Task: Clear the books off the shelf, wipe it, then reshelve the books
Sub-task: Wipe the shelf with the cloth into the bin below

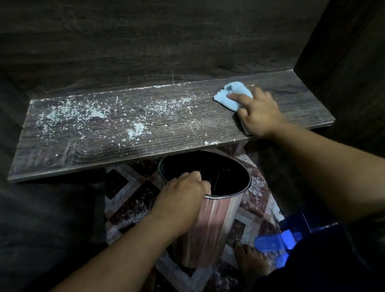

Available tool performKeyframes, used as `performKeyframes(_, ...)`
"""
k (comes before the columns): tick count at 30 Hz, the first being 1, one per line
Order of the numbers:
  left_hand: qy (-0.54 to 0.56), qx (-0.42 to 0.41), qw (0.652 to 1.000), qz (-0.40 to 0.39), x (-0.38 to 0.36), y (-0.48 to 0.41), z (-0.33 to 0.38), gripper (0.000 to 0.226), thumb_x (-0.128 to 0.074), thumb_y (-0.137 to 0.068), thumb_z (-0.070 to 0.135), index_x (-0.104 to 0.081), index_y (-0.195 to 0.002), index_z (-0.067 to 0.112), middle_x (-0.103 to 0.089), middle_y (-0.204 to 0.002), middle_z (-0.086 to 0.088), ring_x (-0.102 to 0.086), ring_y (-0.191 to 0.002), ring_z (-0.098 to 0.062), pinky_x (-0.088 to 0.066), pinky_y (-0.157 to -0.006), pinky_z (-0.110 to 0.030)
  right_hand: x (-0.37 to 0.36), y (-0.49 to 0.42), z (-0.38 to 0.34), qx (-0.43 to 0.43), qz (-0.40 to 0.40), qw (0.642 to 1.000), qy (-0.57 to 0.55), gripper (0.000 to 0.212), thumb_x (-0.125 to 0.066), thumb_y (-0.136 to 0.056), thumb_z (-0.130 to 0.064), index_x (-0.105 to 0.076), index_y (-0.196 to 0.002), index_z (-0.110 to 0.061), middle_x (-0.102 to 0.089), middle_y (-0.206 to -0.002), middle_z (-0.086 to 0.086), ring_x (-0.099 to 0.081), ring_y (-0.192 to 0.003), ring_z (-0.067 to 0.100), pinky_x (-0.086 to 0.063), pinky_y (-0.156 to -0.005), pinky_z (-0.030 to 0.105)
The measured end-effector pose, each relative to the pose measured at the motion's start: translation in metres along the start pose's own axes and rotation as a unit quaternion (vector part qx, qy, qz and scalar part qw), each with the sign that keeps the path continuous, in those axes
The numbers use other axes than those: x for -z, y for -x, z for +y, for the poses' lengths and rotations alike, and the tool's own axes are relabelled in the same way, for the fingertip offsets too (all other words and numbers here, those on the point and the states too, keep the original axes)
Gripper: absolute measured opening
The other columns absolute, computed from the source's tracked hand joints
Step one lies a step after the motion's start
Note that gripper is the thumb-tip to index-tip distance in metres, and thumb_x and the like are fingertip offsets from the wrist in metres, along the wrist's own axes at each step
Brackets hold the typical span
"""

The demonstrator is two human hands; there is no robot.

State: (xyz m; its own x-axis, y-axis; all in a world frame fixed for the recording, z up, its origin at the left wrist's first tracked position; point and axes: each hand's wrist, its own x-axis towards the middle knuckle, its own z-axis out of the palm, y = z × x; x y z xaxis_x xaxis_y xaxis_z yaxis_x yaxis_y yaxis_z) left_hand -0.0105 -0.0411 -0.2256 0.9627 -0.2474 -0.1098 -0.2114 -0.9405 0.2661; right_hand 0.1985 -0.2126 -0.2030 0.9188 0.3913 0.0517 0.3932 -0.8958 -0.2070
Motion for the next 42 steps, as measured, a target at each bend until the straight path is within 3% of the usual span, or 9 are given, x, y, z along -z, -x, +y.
performKeyframes(7, 0.020, -0.023, 0.999, -0.011, 0.001, 0.003, 0.000, 0.034, -0.054, -0.086, 0.005, -0.060, -0.113, 0.024, -0.050, -0.105, 0.001, -0.051, -0.106, -0.021, -0.046, -0.090, -0.036, -0.004, 0.030, -0.017, 0.137, -0.053, 0.989, 0.003, 0.060, -0.027, -0.083, -0.040, -0.054, -0.136, -0.031, -0.046, -0.136, 0.017, -0.043, -0.116, 0.039, -0.033, -0.101, 0.039)
performKeyframes(11, 0.027, -0.025, 0.999, -0.022, 0.002, 0.005, -0.002, 0.033, -0.060, -0.085, 0.007, -0.061, -0.111, 0.027, -0.048, -0.100, 0.004, -0.051, -0.104, -0.019, -0.046, -0.088, -0.035, 0.013, 0.067, -0.025, 0.203, -0.110, 0.972, -0.035, 0.045, -0.055, -0.090, -0.014, -0.058, -0.131, -0.032, -0.047, -0.134, 0.014, -0.039, -0.120, 0.033, -0.026, -0.100, 0.030)
performKeyframes(17, 0.033, -0.028, 0.999, -0.024, 0.005, 0.010, -0.003, 0.026, -0.057, -0.087, 0.010, -0.062, -0.106, 0.026, -0.048, -0.097, 0.005, -0.051, -0.102, -0.019, -0.046, -0.087, -0.035, 0.041, 0.104, -0.015, 0.142, -0.114, 0.966, -0.182, 0.037, -0.061, -0.089, -0.010, -0.064, -0.120, -0.031, -0.049, -0.104, -0.011, -0.049, -0.094, -0.006, -0.033, -0.084, 0.010)
performKeyframes(20, 0.028, -0.030, 0.999, -0.029, 0.007, 0.010, 0.000, 0.025, -0.055, -0.087, 0.012, -0.062, -0.106, 0.026, -0.049, -0.099, 0.004, -0.051, -0.104, -0.019, -0.046, -0.088, -0.036, 0.048, 0.105, -0.024, 0.122, 0.029, 0.965, -0.232, 0.034, -0.059, -0.086, -0.009, -0.062, -0.115, -0.026, -0.047, -0.108, -0.014, -0.049, -0.106, 0.005, -0.032, -0.094, 0.009)
performKeyframes(22, 0.030, -0.026, 0.999, -0.036, 0.008, 0.010, 0.001, 0.028, -0.055, -0.086, 0.009, -0.062, -0.107, 0.025, -0.048, -0.099, 0.003, -0.051, -0.103, -0.020, -0.046, -0.087, -0.037, 0.045, 0.104, -0.034, 0.133, 0.103, 0.965, -0.203, 0.035, -0.056, -0.083, -0.011, -0.061, -0.117, -0.020, -0.049, -0.117, -0.002, -0.048, -0.113, 0.017, -0.035, -0.101, 0.023)
performKeyframes(28, 0.046, -0.025, 0.998, -0.024, 0.010, 0.006, 0.001, 0.026, -0.055, -0.084, 0.008, -0.061, -0.104, 0.024, -0.048, -0.097, 0.001, -0.052, -0.103, -0.021, -0.046, -0.086, -0.036, 0.013, 0.095, -0.026, 0.145, -0.066, 0.987, -0.030, 0.039, -0.057, -0.084, -0.018, -0.063, -0.121, -0.023, -0.052, -0.129, 0.014, -0.051, -0.115, 0.038, -0.041, -0.102, 0.044)
performKeyframes(32, 0.057, -0.017, 0.998, -0.012, 0.011, 0.002, -0.001, 0.030, -0.057, -0.082, 0.005, -0.062, -0.104, 0.026, -0.048, -0.096, 0.004, -0.051, -0.102, -0.020, -0.046, -0.085, -0.034, 0.024, 0.094, -0.028, 0.133, 0.042, 0.987, -0.081, 0.040, -0.059, -0.081, -0.012, -0.064, -0.121, -0.018, -0.053, -0.127, 0.014, -0.051, -0.109, 0.038, -0.042, -0.100, 0.044)
performKeyframes(38, 0.039, -0.009, 0.999, -0.002, 0.008, -0.006, -0.002, 0.033, -0.058, -0.084, 0.006, -0.061, -0.109, 0.026, -0.049, -0.102, 0.003, -0.051, -0.106, -0.019, -0.046, -0.089, -0.034, 0.018, 0.073, -0.016, 0.160, -0.047, 0.984, -0.060, 0.042, -0.046, -0.079, -0.023, -0.067, -0.116, -0.019, -0.055, -0.122, 0.014, -0.052, -0.115, 0.037, -0.040, -0.103, 0.046)
performKeyframes(42, 0.044, -0.001, 0.999, 0.009, 0.008, -0.010, -0.002, 0.034, -0.055, -0.086, 0.005, -0.061, -0.111, 0.027, -0.049, -0.104, 0.003, -0.051, -0.107, -0.018, -0.045, -0.088, -0.032, 0.029, 0.018, -0.023, 0.131, 0.068, 0.987, -0.060, 0.047, -0.045, -0.080, -0.024, -0.062, -0.122, -0.018, -0.050, -0.127, 0.017, -0.048, -0.113, 0.040, -0.038, -0.103, 0.046)
